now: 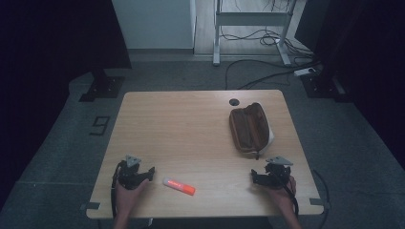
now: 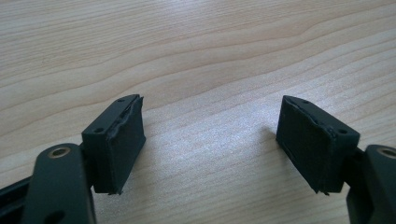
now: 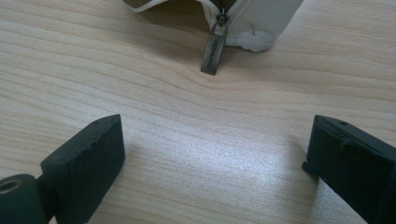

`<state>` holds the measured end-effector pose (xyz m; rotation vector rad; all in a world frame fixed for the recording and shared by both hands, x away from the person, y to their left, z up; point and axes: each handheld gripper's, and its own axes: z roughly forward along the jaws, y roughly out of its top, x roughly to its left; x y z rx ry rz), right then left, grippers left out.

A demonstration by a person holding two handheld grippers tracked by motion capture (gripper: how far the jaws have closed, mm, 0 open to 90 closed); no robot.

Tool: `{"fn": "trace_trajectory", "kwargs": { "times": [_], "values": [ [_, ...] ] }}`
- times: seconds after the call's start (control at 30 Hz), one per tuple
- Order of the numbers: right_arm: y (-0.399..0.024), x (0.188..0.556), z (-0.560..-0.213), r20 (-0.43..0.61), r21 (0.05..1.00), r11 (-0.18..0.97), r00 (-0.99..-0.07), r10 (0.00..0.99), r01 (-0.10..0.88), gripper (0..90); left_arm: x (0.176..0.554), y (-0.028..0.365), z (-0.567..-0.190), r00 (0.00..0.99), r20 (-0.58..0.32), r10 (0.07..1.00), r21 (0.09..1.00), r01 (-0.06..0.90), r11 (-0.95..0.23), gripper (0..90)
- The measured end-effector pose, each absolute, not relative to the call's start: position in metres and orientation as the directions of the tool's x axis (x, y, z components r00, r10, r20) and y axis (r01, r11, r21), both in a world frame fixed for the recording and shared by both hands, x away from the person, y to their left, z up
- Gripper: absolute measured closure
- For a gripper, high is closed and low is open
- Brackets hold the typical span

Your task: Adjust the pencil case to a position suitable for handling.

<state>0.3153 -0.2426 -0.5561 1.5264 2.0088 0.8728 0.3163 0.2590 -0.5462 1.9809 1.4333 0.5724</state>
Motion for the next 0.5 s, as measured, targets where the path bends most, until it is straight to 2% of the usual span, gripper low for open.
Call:
{"fn": "trace_trajectory", "kwargs": {
  "times": [0.5],
  "values": [
    [-0.2421,0.3173,-0.5559,0.011,0.728,0.188,-0.285,0.959,0.660,5.7,0.3173,0.2600,-0.5460,0.319,-0.015,0.948,0.700,0.680,-0.218,23.3]
  ]
}}
